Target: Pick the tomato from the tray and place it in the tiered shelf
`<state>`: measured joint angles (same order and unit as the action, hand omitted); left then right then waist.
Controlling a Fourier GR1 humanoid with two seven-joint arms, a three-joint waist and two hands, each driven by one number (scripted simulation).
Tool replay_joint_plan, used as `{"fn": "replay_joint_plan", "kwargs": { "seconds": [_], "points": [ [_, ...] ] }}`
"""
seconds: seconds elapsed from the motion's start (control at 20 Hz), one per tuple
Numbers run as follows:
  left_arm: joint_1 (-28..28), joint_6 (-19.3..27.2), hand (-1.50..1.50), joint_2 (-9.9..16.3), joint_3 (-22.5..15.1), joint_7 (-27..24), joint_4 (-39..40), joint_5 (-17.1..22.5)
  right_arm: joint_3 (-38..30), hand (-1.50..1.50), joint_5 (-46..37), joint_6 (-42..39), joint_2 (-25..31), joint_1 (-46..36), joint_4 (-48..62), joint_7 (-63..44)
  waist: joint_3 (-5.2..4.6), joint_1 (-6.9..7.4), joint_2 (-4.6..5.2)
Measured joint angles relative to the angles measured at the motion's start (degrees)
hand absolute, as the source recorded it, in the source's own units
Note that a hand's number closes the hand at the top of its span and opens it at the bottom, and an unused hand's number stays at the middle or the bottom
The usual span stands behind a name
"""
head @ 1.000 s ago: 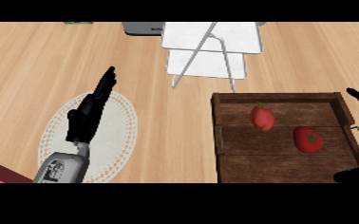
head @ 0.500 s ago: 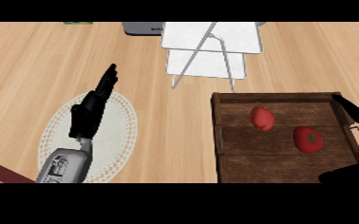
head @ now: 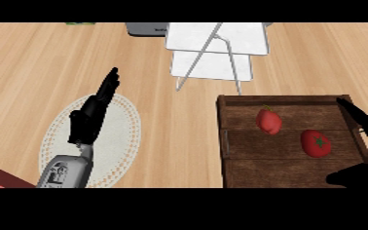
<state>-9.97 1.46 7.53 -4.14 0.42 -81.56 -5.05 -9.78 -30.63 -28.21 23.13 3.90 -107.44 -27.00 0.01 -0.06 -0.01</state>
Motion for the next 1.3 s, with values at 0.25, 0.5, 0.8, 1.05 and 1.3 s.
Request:
{"fn": "replay_joint_plan", "kwargs": {
  "seconds": [0.25,0.5,0.8,1.05,1.3],
  "points": [
    [0.7,-0.5,0.00,-0.4,0.8,0.1,-1.0,-0.7,1.4,-1.50,-4.4,1.5,-2.4,-0.5,1.8,1.1,-0.02,0.02,-0.01],
    [1.1,-1.1,0.00,-0.9,1.0,1.1,-2.1,-1.3,1.3,-1.50,-6.9,2.5,-3.3,-1.7,5.9,3.4,0.01,0.04,0.01],
    [0.3,-1.8,0.00,-1.6,1.9,0.6,-1.1,-1.8,0.8,-1.50,-9.0,3.5,-4.3,-1.7,9.1,6.1,-0.02,0.01,-0.01],
    [-1.1,-1.5,0.00,-2.5,2.4,-0.1,1.2,-2.7,0.5,-1.50,-10.4,4.1,-5.1,-1.5,11.1,8.5,-0.02,-0.03,0.00],
    [0.1,-1.4,0.00,-3.3,1.9,0.7,-1.4,-3.3,-0.1,-1.50,-11.3,4.2,-5.0,-1.8,14.0,10.9,-0.02,0.02,-0.01]
  ]
}}
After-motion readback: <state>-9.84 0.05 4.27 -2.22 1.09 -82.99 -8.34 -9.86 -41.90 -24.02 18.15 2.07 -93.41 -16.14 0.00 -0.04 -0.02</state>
